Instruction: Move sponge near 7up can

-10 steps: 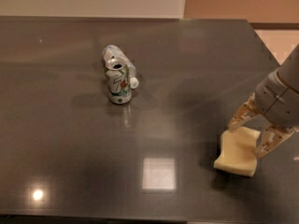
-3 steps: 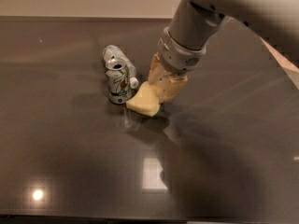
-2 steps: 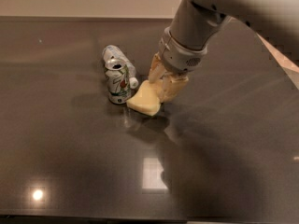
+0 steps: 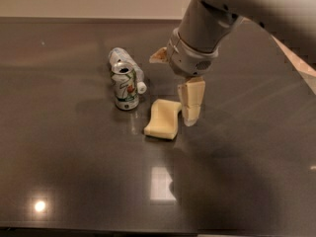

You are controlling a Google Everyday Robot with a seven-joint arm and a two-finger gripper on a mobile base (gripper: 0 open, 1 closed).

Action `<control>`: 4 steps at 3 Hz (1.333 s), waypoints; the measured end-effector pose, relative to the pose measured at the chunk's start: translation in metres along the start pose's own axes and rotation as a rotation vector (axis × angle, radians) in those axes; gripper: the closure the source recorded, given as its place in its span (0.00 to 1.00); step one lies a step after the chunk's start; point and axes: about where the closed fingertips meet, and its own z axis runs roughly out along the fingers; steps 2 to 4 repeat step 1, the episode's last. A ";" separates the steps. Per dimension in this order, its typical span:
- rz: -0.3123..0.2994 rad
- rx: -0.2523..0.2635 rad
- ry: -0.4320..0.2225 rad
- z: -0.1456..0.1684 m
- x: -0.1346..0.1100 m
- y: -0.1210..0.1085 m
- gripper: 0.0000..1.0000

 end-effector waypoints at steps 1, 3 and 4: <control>0.000 0.000 0.000 0.000 0.000 0.000 0.00; 0.000 0.000 0.000 0.000 0.000 0.000 0.00; 0.000 0.000 0.000 0.000 0.000 0.000 0.00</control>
Offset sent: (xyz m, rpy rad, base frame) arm 0.0000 0.0000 0.0000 0.0000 0.0000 0.0000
